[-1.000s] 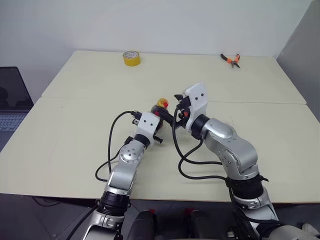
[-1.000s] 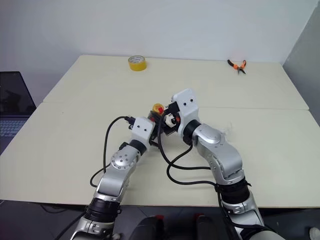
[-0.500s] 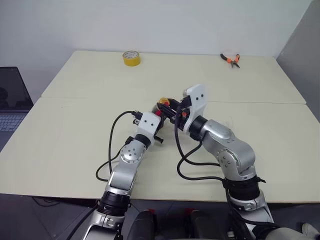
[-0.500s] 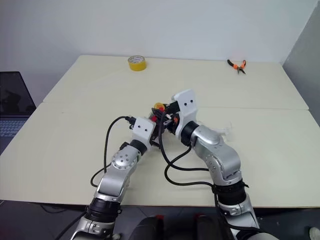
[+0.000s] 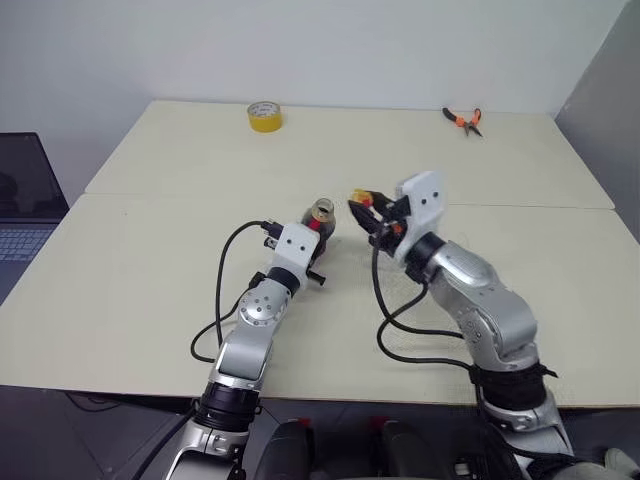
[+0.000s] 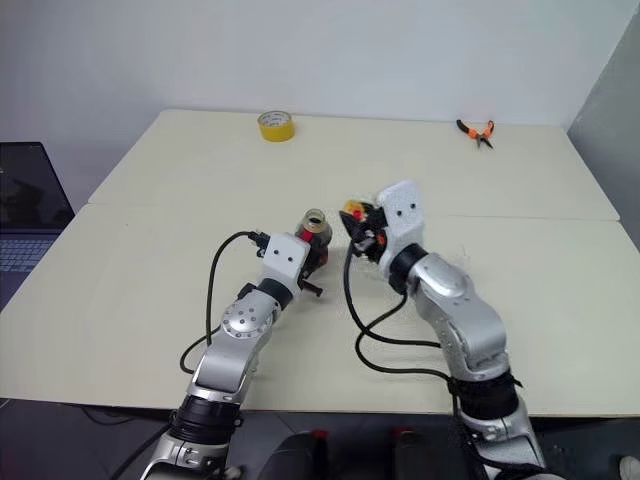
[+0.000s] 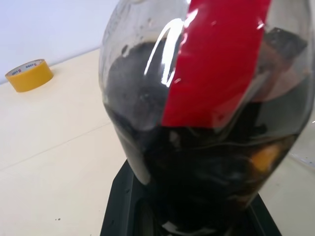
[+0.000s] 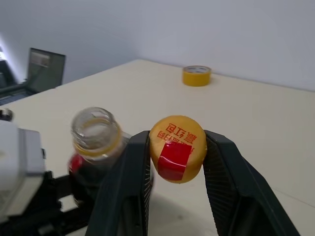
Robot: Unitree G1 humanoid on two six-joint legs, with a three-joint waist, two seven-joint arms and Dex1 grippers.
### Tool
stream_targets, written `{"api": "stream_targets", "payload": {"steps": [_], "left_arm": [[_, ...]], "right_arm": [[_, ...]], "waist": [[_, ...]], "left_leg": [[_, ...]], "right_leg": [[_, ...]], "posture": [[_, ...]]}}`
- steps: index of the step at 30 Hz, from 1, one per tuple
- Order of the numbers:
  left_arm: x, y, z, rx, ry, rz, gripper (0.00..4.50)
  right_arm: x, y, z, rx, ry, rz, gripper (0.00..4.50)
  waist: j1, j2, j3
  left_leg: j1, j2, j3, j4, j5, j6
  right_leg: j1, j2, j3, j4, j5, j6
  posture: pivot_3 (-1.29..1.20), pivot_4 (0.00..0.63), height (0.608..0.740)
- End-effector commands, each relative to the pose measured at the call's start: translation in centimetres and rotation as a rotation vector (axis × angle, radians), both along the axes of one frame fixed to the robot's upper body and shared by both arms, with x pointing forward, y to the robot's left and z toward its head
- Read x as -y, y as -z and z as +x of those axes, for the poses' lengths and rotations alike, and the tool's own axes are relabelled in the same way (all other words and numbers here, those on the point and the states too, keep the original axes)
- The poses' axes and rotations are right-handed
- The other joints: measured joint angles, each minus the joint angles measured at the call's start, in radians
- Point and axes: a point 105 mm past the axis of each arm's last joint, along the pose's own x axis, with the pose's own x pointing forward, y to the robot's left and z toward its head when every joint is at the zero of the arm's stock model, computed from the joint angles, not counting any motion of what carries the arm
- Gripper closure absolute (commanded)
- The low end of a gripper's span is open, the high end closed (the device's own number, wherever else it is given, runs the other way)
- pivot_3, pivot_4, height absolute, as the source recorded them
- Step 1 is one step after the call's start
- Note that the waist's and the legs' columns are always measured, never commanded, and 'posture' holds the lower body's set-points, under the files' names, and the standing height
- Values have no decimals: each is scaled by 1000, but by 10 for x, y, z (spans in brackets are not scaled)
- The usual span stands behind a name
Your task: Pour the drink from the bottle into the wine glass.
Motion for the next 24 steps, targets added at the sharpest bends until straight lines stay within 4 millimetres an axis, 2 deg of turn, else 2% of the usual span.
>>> {"api": "stream_targets", "payload": {"steps": [1, 4, 7, 8, 10, 14, 17, 22, 24], "left_arm": [[-1, -27, -1, 93, -12, -52, 3861], [-3, -29, 0, 99, -23, -68, 3861], [-4, -30, 0, 102, -27, -75, 3861], [-3, -30, 0, 102, -26, -77, 3861], [-3, -30, 0, 101, -24, -79, 3861], [-2, -30, 2, 97, -19, -85, 3861], [-1, -30, 4, 97, -18, -90, 3861], [-2, -30, 4, 96, -19, -89, 3861], [-2, -29, 5, 96, -19, -87, 3861]], "right_arm": [[35, -25, -17, 128, 112, 57, 3279], [84, -17, -25, 122, 281, 63, 3279], [122, -4, -33, 91, 400, 47, 3279], [139, 9, -37, 59, 454, 27, 3279], [160, 25, -45, 15, 514, -6, 3279], [183, 58, -54, -96, 565, -69, 3279], [190, 90, -57, -210, 558, -118, 3279], [190, 106, -54, -284, 544, -65, 3279], [194, 112, -52, -307, 562, -58, 2545]], "waist": [[0, 0, 0], [2, 0, 0], [2, 0, 0], [2, 0, 0], [3, 0, 0], [-1, 0, 0], [-1, 0, 0], [-1, 0, 0], [-1, 0, 0]], "left_leg": [[0, 0, 0, 0, 0, 0], [0, 0, 0, 0, 0, 0], [0, 0, 0, 0, 0, 0], [1, 0, 0, 0, 0, 0], [1, 0, 0, 0, 0, 0], [2, 0, 2, 0, 0, 0], [2, 0, 1, 0, 0, 0], [2, 0, 2, 0, 0, 0], [2, 0, 2, 0, 0, 0]], "right_leg": [[0, 0, 0, 0, 0, 0], [0, 0, 0, 0, 0, 0], [1, 0, 0, 0, 0, 0], [1, 0, 0, 0, 0, 0], [1, 0, 0, 0, 0, 0], [1, 1, 2, 1, 0, 0], [1, 2, 2, 1, 0, 0], [1, 2, 3, 1, 0, 0], [1, 2, 3, 1, 0, 0]], "posture": [[0, 150, 740], [0, 150, 740], [0, 150, 740], [0, 150, 740], [0, 150, 740], [0, 150, 740], [0, 150, 740], [0, 150, 740], [0, 150, 740]]}}
